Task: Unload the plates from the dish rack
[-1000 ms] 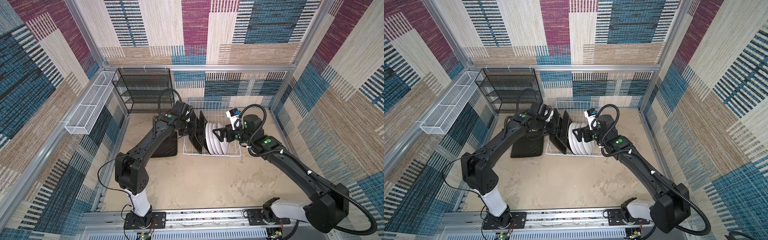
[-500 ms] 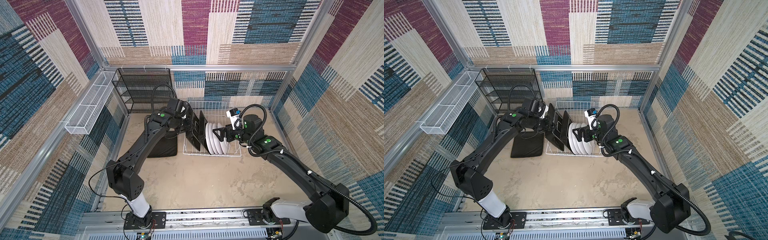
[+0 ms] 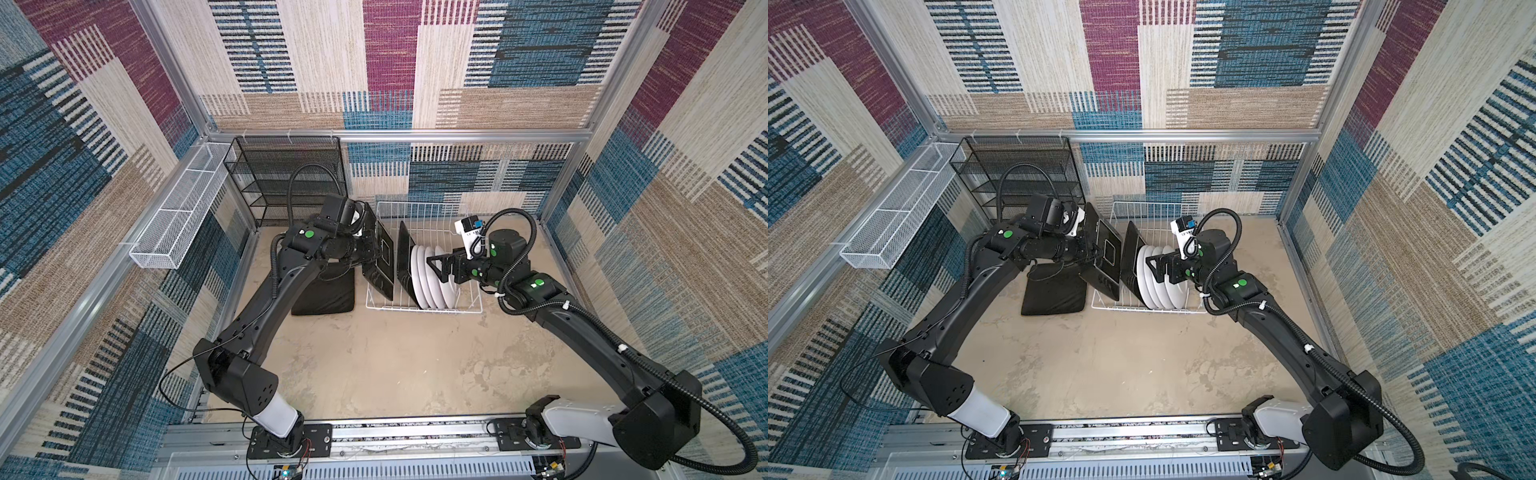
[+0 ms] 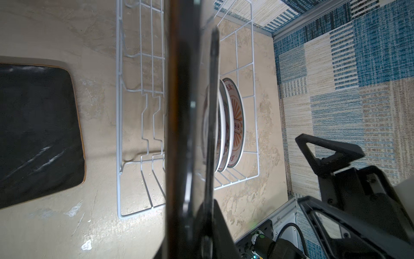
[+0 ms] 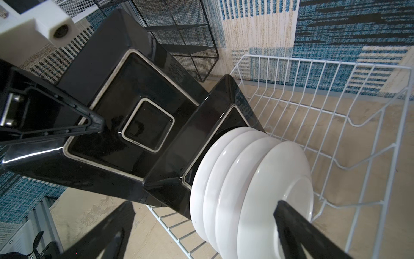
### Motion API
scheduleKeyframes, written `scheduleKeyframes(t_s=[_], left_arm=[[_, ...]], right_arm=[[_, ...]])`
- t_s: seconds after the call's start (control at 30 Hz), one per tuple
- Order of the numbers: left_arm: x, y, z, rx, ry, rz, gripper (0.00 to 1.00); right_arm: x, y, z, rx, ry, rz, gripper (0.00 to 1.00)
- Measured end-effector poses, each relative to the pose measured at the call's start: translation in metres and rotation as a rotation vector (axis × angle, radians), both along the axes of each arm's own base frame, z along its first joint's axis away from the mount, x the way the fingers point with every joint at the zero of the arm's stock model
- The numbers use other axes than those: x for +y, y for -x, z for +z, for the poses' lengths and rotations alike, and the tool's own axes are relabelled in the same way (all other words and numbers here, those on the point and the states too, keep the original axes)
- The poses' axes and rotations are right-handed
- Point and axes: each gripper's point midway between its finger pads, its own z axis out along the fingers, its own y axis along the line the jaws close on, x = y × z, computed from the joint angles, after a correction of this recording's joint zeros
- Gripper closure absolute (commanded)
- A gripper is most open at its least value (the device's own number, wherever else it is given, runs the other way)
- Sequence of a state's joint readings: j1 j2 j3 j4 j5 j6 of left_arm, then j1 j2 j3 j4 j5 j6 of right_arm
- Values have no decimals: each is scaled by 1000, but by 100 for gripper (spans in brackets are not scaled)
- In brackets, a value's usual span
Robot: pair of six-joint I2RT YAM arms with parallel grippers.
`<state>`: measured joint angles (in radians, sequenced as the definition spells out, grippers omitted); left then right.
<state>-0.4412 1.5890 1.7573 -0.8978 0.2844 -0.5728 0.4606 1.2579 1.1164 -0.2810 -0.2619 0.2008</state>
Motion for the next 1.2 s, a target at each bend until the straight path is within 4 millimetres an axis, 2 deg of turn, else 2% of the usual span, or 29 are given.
scheduleKeyframes(t_s=[0.3,0.6,0.83,0.97,1.2], left_arm=[[11,6,18,-45,-9,15,100],[27,12,53,-149,-57,16,100],[45,22,67,-251,-164,-14,100],[53,26,69,-309,-229,-50,100],[58,30,60,-403,-337,-152,100]], right_arm=[[0,0,3,-7,-5,0,0],[4,-1,11,-6,-34,8,0],[9,-1,31,-19,-79,28,0],[17,-3,43,-4,-123,47,0],[28,-4,60,44,-200,86,0]])
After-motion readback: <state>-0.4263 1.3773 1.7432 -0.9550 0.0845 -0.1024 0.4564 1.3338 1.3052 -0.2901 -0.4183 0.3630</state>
